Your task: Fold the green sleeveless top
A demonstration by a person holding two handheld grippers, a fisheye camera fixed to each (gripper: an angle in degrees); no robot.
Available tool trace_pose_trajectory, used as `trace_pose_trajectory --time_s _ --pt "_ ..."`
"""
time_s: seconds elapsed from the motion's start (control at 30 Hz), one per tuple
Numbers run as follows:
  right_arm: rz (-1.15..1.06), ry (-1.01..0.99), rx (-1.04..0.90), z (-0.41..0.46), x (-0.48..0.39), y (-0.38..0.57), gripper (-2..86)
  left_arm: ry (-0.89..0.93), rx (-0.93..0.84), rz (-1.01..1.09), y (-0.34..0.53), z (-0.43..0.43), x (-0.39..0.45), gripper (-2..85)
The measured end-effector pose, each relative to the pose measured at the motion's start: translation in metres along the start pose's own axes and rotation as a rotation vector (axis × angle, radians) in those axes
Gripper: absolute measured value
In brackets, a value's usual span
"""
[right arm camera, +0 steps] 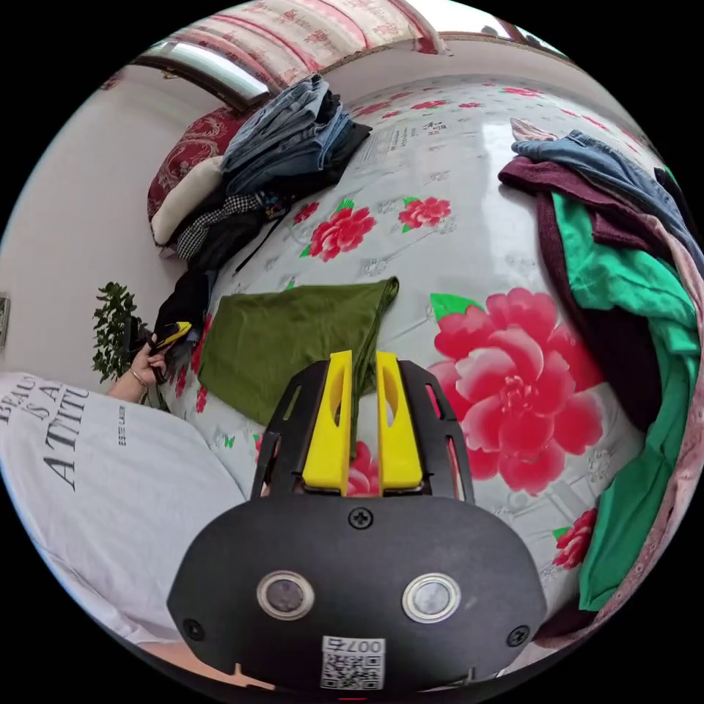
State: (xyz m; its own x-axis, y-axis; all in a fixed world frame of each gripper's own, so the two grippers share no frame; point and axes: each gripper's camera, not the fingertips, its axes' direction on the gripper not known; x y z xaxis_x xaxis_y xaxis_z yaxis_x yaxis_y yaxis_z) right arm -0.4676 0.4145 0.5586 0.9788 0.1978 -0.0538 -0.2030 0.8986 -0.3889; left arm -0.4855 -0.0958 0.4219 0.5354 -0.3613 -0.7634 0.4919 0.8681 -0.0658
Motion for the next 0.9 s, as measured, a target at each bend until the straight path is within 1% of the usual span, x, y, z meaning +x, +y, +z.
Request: trace_pose_trajectory --time_s 0.07,0.17,0.3,0.33,0.37,0.4,0.5,0.63,0.67,0.77,0.8,0.9 --pt "-0.012 0.027 -0.061 0.008 -0.015 0.045 3.6 -0.024 -0.050 0.011 0.030 0.001 0.006 6.5" --pt "0.001 0.029 -0.125 0.021 -0.024 0.081 3.9 -0.075 -0.136 0.050 0.069 0.013 0.018 7.2" --pt "-0.003 0.034 -0.131 0.037 -0.031 0.095 3.2 -0.103 -0.223 0.075 0.091 0.051 0.031 7.3" --pt "-0.010 0.030 -0.139 0.043 -0.033 0.094 2.6 -0.108 -0.226 0.078 0.091 0.057 0.032 7.1" --pt "-0.025 0.040 -0.134 0.046 -0.037 0.094 1.9 -0.156 -0.211 0.068 0.091 0.062 0.034 4.7" --pt "-0.028 0.050 -0.140 0.047 -0.038 0.093 1.6 -0.204 -0.191 0.078 0.091 0.062 0.033 0.6" --pt "-0.053 0.092 -0.176 0.042 -0.036 0.095 0.4 -0.139 -0.194 0.046 0.089 0.059 0.018 -0.6" --pt "-0.015 0.089 -0.145 0.015 -0.010 0.112 0.2 -0.149 -0.171 0.001 0.089 0.051 0.005 -0.7" --pt "-0.011 0.093 -0.137 0.009 -0.005 0.117 0.4 -0.178 -0.152 -0.003 0.090 0.047 0.006 -0.5" --pt "-0.010 0.067 -0.092 -0.003 -0.001 0.128 1.6 -0.117 -0.113 0.043 0.093 0.040 0.011 1.1" --pt "-0.001 0.060 -0.086 -0.006 0.000 0.131 2.0 -0.085 -0.119 0.063 0.094 0.041 0.014 5.5" --pt "0.088 0.044 -0.025 -0.022 0.010 0.150 3.7 -0.041 -0.130 0.074 0.098 0.048 0.018 9.8"
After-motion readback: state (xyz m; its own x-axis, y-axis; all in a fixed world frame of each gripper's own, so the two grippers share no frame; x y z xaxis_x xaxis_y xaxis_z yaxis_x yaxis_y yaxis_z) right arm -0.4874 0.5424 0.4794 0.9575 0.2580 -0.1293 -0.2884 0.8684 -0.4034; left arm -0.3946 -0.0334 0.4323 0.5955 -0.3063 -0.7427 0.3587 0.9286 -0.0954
